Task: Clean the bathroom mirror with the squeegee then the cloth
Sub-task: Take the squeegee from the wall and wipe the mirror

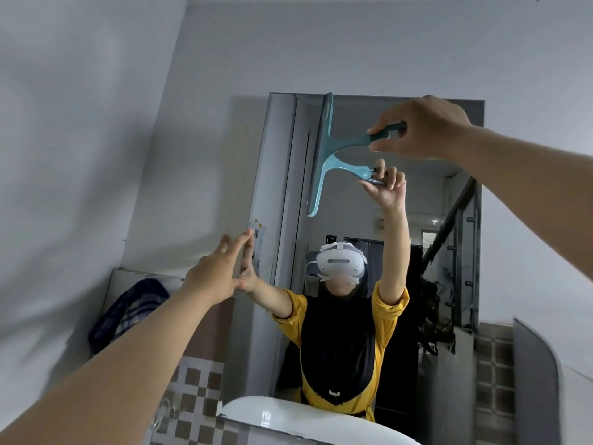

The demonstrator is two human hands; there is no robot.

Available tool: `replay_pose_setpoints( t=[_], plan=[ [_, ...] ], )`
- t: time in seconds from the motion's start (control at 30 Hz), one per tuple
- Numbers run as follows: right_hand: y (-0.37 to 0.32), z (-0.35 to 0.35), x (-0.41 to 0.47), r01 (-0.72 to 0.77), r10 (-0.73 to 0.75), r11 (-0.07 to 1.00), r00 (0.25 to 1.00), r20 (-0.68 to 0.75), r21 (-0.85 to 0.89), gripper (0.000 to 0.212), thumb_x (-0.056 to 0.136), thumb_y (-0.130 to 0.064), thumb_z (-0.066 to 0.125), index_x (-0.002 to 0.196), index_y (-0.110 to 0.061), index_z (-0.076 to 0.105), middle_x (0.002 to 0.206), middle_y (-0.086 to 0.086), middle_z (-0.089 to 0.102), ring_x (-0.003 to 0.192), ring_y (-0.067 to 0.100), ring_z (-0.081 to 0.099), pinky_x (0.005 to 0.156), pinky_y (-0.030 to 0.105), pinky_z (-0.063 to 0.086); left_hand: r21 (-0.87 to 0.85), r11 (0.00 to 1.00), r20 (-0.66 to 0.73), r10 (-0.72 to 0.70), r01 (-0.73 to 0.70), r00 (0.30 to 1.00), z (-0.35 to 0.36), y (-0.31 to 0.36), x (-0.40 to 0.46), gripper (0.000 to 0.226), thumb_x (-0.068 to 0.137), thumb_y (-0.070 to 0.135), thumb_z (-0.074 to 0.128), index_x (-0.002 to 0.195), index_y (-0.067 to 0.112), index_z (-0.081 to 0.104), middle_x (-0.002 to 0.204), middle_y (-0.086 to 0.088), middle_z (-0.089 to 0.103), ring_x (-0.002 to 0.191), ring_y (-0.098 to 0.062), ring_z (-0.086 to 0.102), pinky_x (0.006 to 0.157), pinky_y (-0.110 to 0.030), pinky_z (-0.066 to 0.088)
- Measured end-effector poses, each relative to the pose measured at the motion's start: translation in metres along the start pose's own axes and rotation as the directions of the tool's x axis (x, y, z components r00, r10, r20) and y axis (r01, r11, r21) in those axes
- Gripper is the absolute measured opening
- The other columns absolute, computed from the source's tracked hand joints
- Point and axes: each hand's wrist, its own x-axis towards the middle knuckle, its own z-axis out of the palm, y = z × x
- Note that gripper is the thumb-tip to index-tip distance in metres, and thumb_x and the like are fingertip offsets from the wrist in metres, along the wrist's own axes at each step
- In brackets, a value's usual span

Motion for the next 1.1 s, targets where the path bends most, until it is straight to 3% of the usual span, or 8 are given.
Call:
replay_pose_setpoints(
  t=[0.13,0.33,0.47,0.67,0.9,1.1],
  plan=[
    [0.011,-0.003,-0.007,0.01,-0.01,1.0,1.0,-0.003,-0.009,0.032,0.085,-0.049,0.066,0.112,-0.034,0.069,0.069,-0.025,0.041,0.073,0.015,0.05,0.051,0.022,0.029,0.03,1.0,-0.005,0.007,-0.007,1.0,0.002,0.0,0.001,0.116,0.079,0.01,0.067,0.129,0.059,-0.025,0.158,-0.011,0.002,0.09,-0.033,0.067,0.062,-0.039,0.058],
    [0.042,-0.011,-0.024,-0.004,0.003,0.999,0.999,-0.039,-0.031,0.028,0.083,-0.051,0.066,0.108,-0.037,0.069,0.074,-0.014,0.052,0.078,0.019,0.054,0.062,0.028,0.038,0.07,0.997,0.006,-0.013,0.012,1.0,0.0,0.004,0.001,0.113,0.081,0.013,0.066,0.133,0.054,-0.025,0.158,-0.01,0.001,0.086,-0.03,0.067,0.062,-0.039,0.058],
    [0.061,-0.016,-0.036,-0.013,0.011,0.999,0.999,-0.052,-0.043,0.028,0.083,-0.051,0.066,0.107,-0.038,0.069,0.08,-0.009,0.057,0.079,0.02,0.055,0.063,0.029,0.038,0.105,0.994,-0.008,-0.007,0.008,1.0,0.002,0.002,0.003,0.116,0.079,0.009,0.067,0.133,0.054,-0.026,0.158,-0.011,0.005,0.068,-0.022,0.065,0.053,-0.037,0.058],
    [0.091,-0.029,-0.058,-0.051,0.048,0.997,0.997,-0.06,-0.055,0.028,0.082,-0.051,0.067,0.106,-0.037,0.07,0.081,-0.006,0.061,0.08,0.022,0.056,0.063,0.031,0.041,0.133,0.991,-0.003,-0.01,0.01,1.0,0.003,0.001,0.004,0.117,0.08,0.014,0.068,0.131,0.055,-0.029,0.158,-0.013,0.008,0.079,-0.026,0.067,0.058,-0.039,0.058],
    [0.117,-0.045,-0.087,-0.137,0.133,0.989,0.989,-0.061,-0.059,0.025,0.081,-0.051,0.068,0.102,-0.036,0.07,0.078,0.001,0.061,0.076,0.025,0.056,0.062,0.031,0.043,0.192,0.981,-0.009,-0.03,0.031,1.0,0.004,0.004,0.003,0.115,0.08,0.015,0.068,0.134,0.05,-0.028,0.154,-0.019,0.019,0.064,-0.017,0.064,0.055,-0.035,0.057],
    [0.124,-0.054,-0.112,-0.231,0.228,0.972,0.972,-0.06,-0.043,0.018,0.083,-0.049,0.068,0.095,-0.035,0.07,0.077,0.002,0.062,0.075,0.026,0.056,0.059,0.029,0.04,0.166,0.985,0.0,-0.054,0.054,0.999,0.002,0.009,0.001,0.106,0.081,0.021,0.068,0.141,0.044,-0.017,0.152,-0.019,0.021,0.087,-0.028,0.066,0.064,-0.038,0.057]
  ],
)
